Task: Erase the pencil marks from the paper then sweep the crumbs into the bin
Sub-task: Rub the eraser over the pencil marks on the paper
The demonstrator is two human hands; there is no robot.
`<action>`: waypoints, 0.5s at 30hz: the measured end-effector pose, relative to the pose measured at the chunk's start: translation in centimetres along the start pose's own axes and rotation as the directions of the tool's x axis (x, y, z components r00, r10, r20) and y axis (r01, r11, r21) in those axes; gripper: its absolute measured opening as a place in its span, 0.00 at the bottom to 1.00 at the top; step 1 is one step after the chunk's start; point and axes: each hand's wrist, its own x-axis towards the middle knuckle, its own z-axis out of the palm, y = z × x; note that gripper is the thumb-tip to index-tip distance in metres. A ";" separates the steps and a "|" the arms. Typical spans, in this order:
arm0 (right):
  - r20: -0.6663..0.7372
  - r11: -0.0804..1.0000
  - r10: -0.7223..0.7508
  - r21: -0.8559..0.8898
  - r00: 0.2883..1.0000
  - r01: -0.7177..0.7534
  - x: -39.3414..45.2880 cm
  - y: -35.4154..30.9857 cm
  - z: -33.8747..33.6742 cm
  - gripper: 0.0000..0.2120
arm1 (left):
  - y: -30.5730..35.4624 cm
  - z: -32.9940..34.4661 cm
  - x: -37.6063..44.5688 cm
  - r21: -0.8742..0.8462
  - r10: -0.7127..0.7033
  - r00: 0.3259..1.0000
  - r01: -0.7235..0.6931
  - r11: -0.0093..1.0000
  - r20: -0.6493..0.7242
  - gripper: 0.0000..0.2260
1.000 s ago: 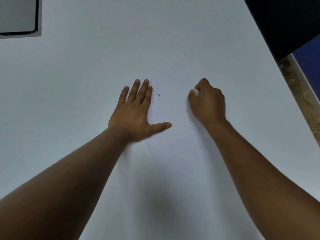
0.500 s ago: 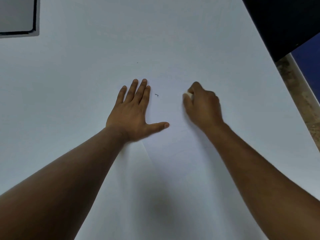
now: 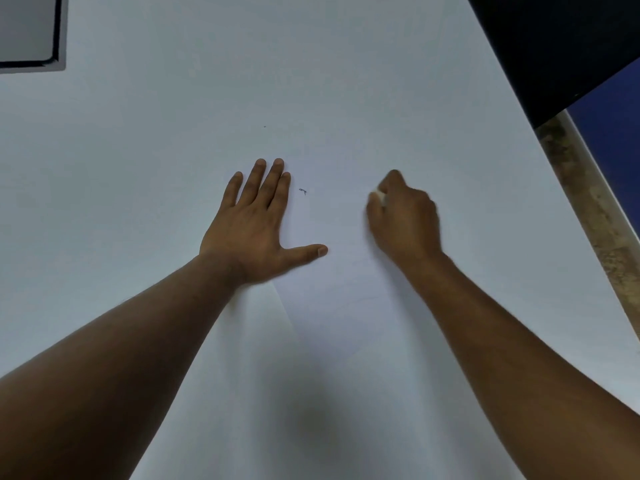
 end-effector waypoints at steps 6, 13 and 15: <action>0.002 0.961 0.188 0.204 0.982 -0.184 -0.2 0.9 -0.6 0.06 | 0.0 -0.1 0.0 0.001 -0.001 1.000 0.001 1.000 0.000 0.55; -0.079 0.841 0.303 0.490 0.950 -0.228 -5.9 -0.9 0.1 0.05 | -0.1 0.2 -0.1 -0.038 0.012 1.000 -0.013 0.999 -0.023 0.53; -0.098 0.819 0.307 0.534 0.947 -0.210 -7.0 -1.3 0.5 0.05 | -0.4 0.1 -0.3 -0.101 0.034 0.996 -0.042 0.994 -0.079 0.49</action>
